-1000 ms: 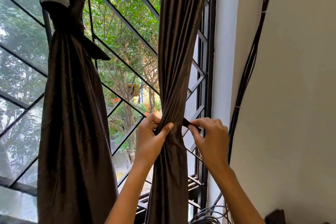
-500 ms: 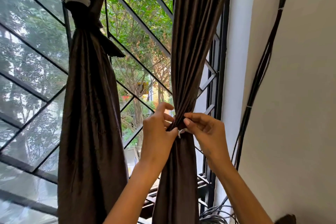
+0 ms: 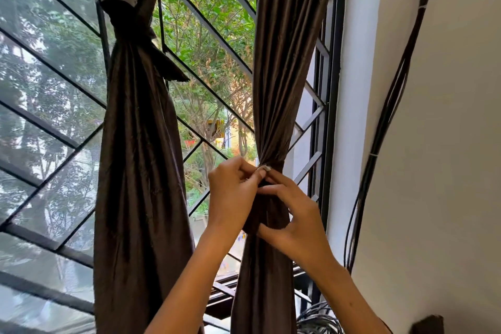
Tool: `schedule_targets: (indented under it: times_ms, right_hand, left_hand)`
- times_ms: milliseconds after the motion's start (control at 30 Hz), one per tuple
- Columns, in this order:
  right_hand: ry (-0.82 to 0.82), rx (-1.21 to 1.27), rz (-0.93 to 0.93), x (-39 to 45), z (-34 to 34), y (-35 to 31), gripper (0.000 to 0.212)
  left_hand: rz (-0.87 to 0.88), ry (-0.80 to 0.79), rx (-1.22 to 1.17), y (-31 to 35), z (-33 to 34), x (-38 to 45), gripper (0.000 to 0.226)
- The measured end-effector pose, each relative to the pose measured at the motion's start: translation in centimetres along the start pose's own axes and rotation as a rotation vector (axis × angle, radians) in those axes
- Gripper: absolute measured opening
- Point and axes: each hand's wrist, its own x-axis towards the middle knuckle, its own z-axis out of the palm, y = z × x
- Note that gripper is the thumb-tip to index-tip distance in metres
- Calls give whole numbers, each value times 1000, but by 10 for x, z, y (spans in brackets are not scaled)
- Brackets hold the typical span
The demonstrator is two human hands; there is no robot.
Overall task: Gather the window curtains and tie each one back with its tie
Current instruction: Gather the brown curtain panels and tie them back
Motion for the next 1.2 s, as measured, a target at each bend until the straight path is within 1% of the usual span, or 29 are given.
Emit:
schedule_targets:
  times_ms: [67,167,233,267,300,367,400,433,500,533,633,733,767,833,867,933,967,1033,1100,1133,1200]
  right_hand:
    - [6,-66,-16,0,2,2,40]
    - [118,-82,-10,1,3,6,36]
    - [149,4,27,3,2,9,36]
    - [157,47,46,4,0,11,32]
    - [174,62,50,4,-1,13,24]
    - [224,5,24,5,-5,17,11]
    - [247,-47,2,6,-7,20,8]
    - [264,-105,-26,8,-10,22,7]
    - [256,-181,-86,12,-17,26,10]
    - [244,-186,-109,14,-20,27,13]
    - [223,-141,-152,20,-26,29,23]
    - [175,-99,-151,21,-31,30,26]
    - [158,-106,-150,22,-32,30,25]
    - [114,-116,-139,23,-36,31,22]
    - [82,-115,-128,24,-38,32,19]
    - [4,-107,-104,26,-41,32,13]
    - [-33,-101,-91,28,-43,32,12]
    - [-70,-92,-79,32,-43,28,14]
    - [-19,-122,-86,38,-42,24,7]
    - [29,-144,-74,42,-40,21,9]
    - [114,-110,-7,48,-38,17,12]
  left_hand:
    - [-63,-8,-55,-1,2,1,16]
    - [-114,-22,-157,-2,3,-1,17]
    - [-92,-27,-202,-3,3,-3,17]
    - [-45,-12,-157,-5,3,-4,17]
    - [41,32,-36,-6,4,-7,17]
    - [289,179,272,-7,5,-12,13]
    - [422,226,363,-8,5,-14,10]
    - [557,234,415,-10,5,-14,8]
    - [804,195,462,-15,6,-14,4]
    - [885,183,476,-18,6,-12,5]
    - [1045,227,531,-21,8,-8,7]
    - [1197,232,536,-21,8,-5,6]
    - [1216,207,532,-21,7,-3,7]
    - [1181,152,563,-21,5,2,7]
    - [1145,137,601,-23,4,3,7]
    - [1050,138,663,-25,3,4,17]
    - [998,149,661,-26,2,4,20]
    - [911,176,630,-25,1,2,17]
    - [849,198,609,-23,2,0,13]
    - [827,206,601,-22,4,-1,13]
    - [797,218,599,-20,8,-3,11]
